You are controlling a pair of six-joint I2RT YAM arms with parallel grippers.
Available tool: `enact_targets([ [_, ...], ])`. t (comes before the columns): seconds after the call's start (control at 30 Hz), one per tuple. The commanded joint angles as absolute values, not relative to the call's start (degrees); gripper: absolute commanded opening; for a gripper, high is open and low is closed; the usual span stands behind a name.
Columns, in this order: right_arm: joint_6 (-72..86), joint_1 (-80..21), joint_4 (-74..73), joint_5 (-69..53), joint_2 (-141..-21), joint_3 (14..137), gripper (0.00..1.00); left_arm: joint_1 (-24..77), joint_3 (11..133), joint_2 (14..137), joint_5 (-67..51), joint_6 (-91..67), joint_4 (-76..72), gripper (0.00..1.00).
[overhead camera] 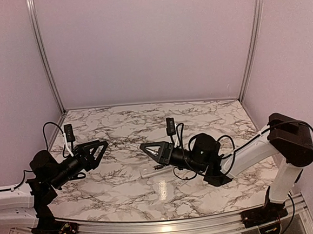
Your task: Unload the batteries from the remote control
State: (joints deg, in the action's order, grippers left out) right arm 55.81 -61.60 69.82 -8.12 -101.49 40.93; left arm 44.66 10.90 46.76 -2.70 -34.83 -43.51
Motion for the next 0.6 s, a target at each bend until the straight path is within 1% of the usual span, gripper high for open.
enact_targets([
  [0.0,49.83,-61.00,59.65,-4.82,-95.62,39.89,0.00,44.41,13.95,50.67,-3.55,-31.88,-42.22,0.99],
  [0.17,46.14,-60.91,52.44,-0.62,-89.53,36.93,0.00,44.44,16.66,55.90,-7.69,-29.35,-41.89,0.99],
  [0.33,43.15,-60.82,41.56,5.65,-81.62,34.66,0.00,44.46,19.14,62.10,-7.74,-23.59,-39.83,0.99],
  [0.47,40.51,-60.73,32.81,10.45,-73.57,33.06,0.00,44.55,21.18,70.25,-9.80,-19.59,-40.94,0.99],
  [0.57,38.34,-60.73,25.89,14.51,-66.39,32.51,0.00,44.69,23.39,76.72,-10.53,-17.99,-41.82,0.97],
])
